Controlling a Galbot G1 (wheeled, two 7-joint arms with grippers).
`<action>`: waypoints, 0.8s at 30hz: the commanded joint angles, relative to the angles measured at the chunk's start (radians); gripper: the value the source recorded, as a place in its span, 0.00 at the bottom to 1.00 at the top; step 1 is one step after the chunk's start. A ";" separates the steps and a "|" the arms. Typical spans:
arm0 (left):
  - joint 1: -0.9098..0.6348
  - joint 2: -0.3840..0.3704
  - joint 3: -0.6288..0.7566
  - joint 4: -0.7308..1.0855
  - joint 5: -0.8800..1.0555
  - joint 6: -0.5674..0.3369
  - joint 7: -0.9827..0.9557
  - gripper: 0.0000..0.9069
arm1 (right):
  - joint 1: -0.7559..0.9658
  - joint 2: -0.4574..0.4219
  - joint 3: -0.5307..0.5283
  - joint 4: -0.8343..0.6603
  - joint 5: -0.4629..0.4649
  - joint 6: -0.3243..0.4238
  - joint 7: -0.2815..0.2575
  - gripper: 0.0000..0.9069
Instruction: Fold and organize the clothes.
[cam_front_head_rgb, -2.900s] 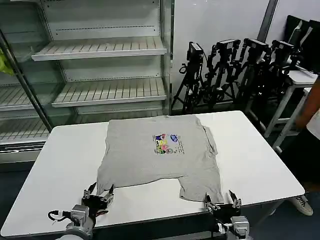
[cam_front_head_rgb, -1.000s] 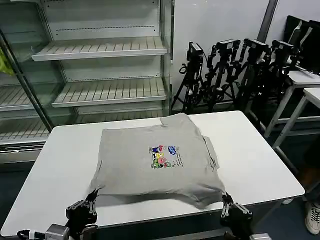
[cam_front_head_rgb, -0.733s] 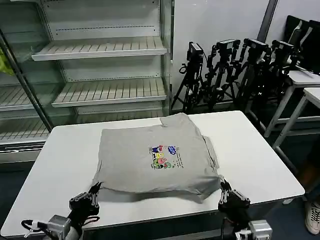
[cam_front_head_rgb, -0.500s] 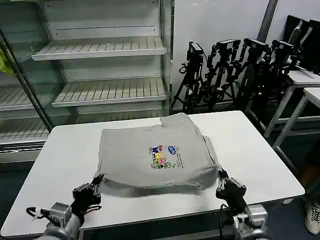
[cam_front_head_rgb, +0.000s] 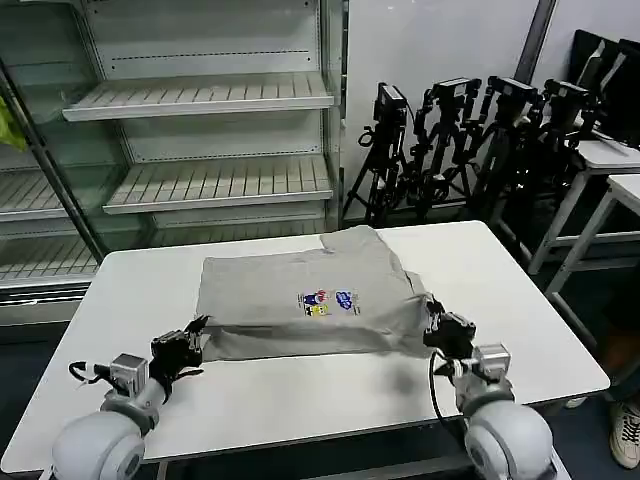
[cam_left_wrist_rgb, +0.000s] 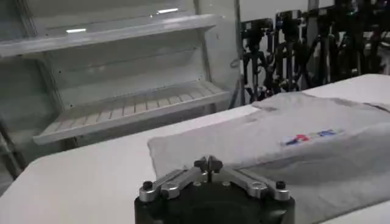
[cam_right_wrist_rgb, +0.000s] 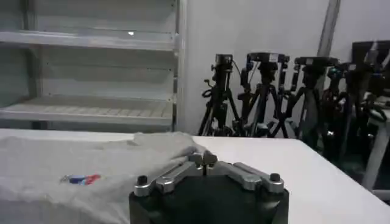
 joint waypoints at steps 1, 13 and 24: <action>-0.128 0.016 0.059 0.135 0.010 0.003 0.005 0.03 | 0.187 -0.009 -0.046 -0.181 0.021 -0.012 -0.009 0.00; -0.173 -0.005 0.122 0.215 0.085 0.004 0.024 0.04 | 0.307 0.047 -0.149 -0.364 -0.089 -0.004 -0.062 0.00; -0.170 -0.026 0.119 0.222 0.088 0.003 0.016 1.00 | 0.298 0.090 -0.161 -0.413 -0.143 0.022 -0.075 1.00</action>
